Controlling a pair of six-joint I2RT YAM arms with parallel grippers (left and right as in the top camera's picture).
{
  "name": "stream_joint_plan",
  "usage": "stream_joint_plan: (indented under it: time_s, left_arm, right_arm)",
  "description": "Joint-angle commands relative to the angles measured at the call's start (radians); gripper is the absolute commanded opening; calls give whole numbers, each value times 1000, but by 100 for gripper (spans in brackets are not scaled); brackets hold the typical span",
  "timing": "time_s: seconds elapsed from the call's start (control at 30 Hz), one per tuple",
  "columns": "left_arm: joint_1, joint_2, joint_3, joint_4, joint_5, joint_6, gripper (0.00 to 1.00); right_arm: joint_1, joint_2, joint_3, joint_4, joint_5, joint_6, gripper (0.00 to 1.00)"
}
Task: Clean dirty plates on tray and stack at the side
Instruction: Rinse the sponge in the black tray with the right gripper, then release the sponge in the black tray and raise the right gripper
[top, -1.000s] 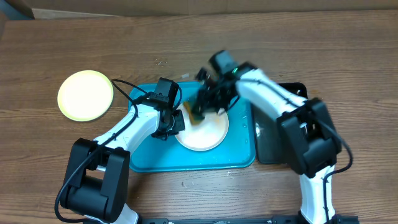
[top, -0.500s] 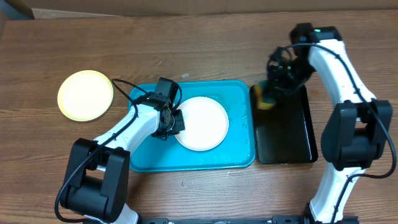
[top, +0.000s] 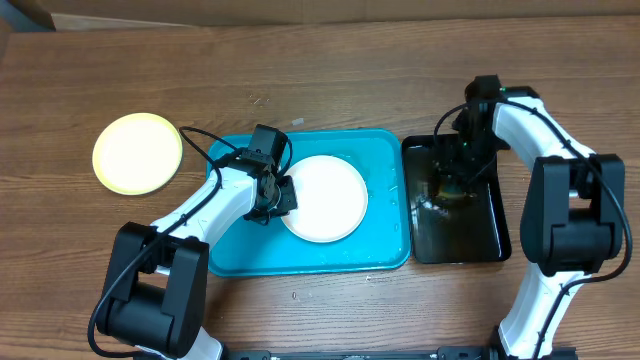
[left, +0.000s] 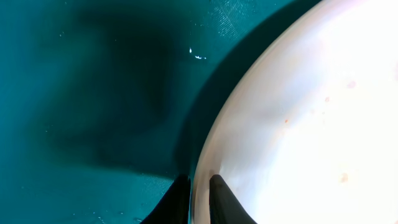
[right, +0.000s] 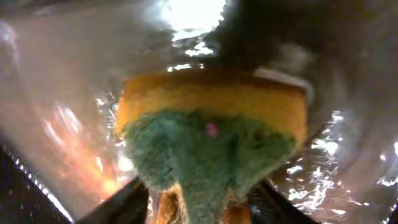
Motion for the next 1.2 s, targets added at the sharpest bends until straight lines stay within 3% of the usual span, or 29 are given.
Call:
stream_joint_plan:
  time_s: [0.0, 0.3, 0.47, 0.63, 0.67, 0.7, 0.73, 0.8, 0.87, 0.9, 1.07, 1.13, 1.17]
  left_arm:
    - [-1, 8, 10, -2, 1, 20, 14]
    - [-1, 8, 10, -3, 9, 19, 15]
    - [-1, 8, 10, -2, 8, 19, 15]
    - [-1, 8, 10, -2, 8, 19, 16]
    - [-1, 8, 10, -2, 8, 19, 16]
    - [-1, 8, 10, -2, 8, 19, 16]
    - [-1, 8, 10, -2, 8, 19, 16]
    - [-1, 8, 10, -2, 8, 19, 16]
    - [-1, 8, 10, -2, 8, 19, 17]
    - [-1, 8, 10, -2, 8, 19, 17]
    - [-1, 8, 10, -3, 9, 19, 18]
    - [-1, 8, 10, -3, 9, 19, 18]
    - [-1, 8, 10, -3, 9, 19, 18]
  right_arm:
    - [2, -26, 31, -35, 21, 10, 59]
    - [2, -25, 72, -80, 41, 11, 62]
    - [3, -25, 11, 16, 41, 11, 63]
    - [4, -24, -68, 137, 36, 29, 58]
    - [4, -24, -74, 143, 34, 29, 52]
    - [4, -24, -74, 143, 29, 29, 23]
    - [4, -25, -72, 142, 19, 29, 4]
    - [4, -26, -57, 135, -16, 29, 4]
    - [2, -26, -37, 115, -58, 29, 38]
    - [2, -26, -27, 95, -73, 29, 49]
    - [4, -25, -18, -19, -93, 25, 60]
    - [4, -25, -18, -53, -91, 26, 58]
    - [4, -25, -18, -60, -90, 26, 49]
